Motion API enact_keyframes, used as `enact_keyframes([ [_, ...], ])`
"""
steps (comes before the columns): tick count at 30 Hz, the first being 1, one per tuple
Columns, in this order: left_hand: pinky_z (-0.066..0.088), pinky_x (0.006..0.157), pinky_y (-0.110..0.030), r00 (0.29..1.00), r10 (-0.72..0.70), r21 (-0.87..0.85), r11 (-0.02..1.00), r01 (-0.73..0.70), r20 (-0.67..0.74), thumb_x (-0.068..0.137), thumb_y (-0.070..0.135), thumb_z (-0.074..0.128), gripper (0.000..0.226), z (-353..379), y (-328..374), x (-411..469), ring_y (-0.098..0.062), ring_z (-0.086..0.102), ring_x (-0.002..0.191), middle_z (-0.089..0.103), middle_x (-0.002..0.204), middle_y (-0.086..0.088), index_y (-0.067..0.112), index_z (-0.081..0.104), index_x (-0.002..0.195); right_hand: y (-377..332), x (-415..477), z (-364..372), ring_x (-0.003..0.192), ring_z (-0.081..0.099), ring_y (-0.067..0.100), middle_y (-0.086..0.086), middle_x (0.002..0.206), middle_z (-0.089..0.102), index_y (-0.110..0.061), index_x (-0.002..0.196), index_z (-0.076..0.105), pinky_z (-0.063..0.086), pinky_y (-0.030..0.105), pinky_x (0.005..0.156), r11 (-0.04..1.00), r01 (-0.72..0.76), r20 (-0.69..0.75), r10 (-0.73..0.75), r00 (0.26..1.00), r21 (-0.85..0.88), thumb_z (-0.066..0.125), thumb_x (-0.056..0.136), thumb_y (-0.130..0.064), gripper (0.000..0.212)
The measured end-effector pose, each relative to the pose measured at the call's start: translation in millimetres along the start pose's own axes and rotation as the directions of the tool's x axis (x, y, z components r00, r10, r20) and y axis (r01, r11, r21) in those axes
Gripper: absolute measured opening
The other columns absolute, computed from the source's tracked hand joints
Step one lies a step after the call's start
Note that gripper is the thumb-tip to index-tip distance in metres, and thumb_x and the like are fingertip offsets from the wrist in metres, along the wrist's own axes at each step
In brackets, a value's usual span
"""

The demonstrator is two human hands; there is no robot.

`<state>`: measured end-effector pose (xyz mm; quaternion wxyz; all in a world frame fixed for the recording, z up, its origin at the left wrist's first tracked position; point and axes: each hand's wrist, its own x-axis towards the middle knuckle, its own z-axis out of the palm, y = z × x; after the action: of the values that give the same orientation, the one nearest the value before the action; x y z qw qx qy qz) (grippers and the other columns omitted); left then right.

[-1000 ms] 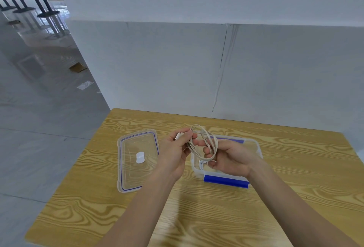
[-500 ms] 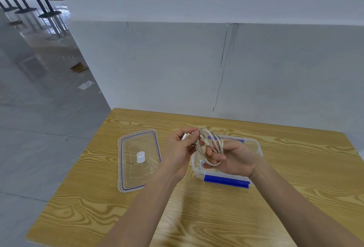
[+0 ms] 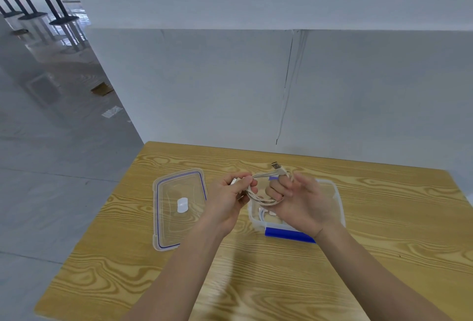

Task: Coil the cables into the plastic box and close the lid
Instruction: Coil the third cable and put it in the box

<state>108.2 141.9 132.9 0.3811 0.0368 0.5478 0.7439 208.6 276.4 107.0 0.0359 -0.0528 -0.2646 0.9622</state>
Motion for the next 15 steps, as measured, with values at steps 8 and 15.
enact_keyframes([
  [8,0.042,0.064,-0.026,0.992,-0.118,0.081,0.989,0.121,-0.036,0.087,0.002,0.06,0.008,-16,-29,8,-0.014,0.06,0.066,0.068,0.069,-0.004,0.005,0.066,0.092,20,5,-10,0.043,0.038,0.011,-0.002,0.047,0.029,-0.01,0.074,0.051,0.049,0.036,0.074,0.957,-0.063,-0.508,-0.095,0.856,-0.284,0.059,0.09,-0.015,0.019],
  [15,0.042,0.067,-0.027,0.992,-0.104,0.234,0.965,0.119,-0.076,0.089,0.006,0.061,0.009,-18,-51,19,-0.015,0.058,0.073,0.069,0.076,-0.005,0.009,0.066,0.094,38,11,-19,0.044,0.054,0.015,0.003,0.05,0.046,-0.002,0.099,0.056,0.052,0.031,0.055,0.741,-0.136,-0.593,-0.398,0.7,-0.658,0.047,0.098,-0.02,0.021],
])
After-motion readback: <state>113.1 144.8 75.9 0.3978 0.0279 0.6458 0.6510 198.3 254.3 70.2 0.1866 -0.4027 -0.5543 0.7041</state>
